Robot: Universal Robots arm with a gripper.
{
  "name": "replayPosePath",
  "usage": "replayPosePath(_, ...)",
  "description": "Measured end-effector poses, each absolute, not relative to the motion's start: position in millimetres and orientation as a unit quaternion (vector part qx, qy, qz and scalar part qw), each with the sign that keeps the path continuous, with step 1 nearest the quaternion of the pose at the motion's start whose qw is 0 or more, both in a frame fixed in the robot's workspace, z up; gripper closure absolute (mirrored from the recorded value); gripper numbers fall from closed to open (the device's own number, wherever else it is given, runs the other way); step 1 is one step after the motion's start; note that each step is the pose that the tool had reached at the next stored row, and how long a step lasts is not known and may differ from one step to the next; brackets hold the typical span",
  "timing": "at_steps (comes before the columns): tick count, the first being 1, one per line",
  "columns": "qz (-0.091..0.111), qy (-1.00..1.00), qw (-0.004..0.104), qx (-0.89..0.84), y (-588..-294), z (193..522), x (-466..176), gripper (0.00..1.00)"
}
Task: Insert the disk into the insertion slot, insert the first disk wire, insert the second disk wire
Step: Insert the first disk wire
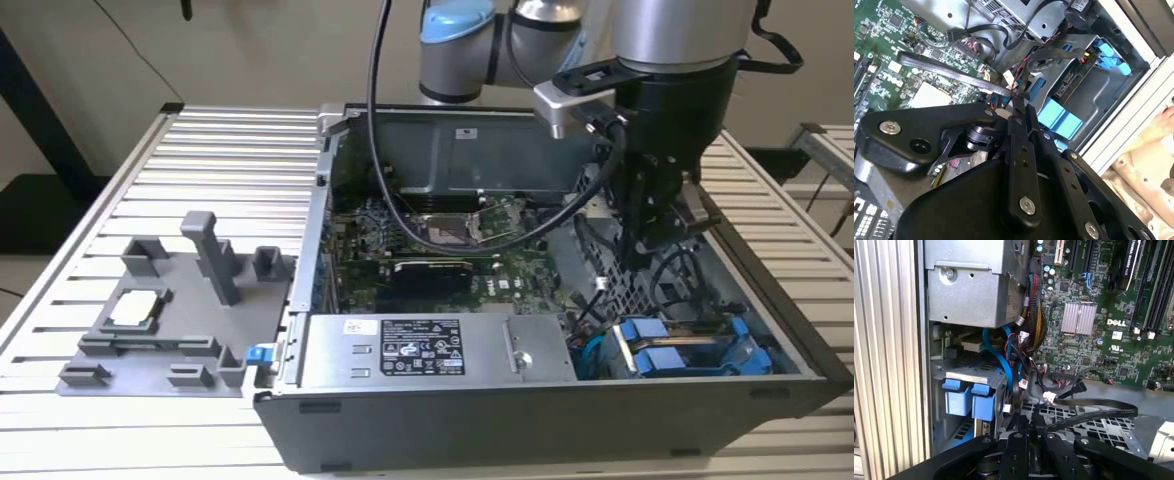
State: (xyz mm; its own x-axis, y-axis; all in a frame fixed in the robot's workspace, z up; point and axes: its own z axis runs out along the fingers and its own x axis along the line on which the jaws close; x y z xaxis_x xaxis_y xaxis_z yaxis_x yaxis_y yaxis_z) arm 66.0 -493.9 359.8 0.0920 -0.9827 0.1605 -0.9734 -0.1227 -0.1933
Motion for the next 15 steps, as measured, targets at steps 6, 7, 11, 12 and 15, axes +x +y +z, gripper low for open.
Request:
replayPosePath(6,-0.118,0.662,0.012,-0.74,-504.4,359.8,74.1,0.84)
replayPosePath(7,-0.116,0.662,0.011,-0.74,-506.3,359.8,75.5,0.84)
replayPosePath(11,-0.11,0.662,0.005,-0.741,-513.7,359.8,80.8,0.84)
replayPosePath(12,-0.108,0.662,0.003,-0.741,-515.7,359.8,82.2,0.84)
replayPosePath(15,-0.104,0.662,-0.001,-0.742,-521.3,359.8,86.2,0.84)
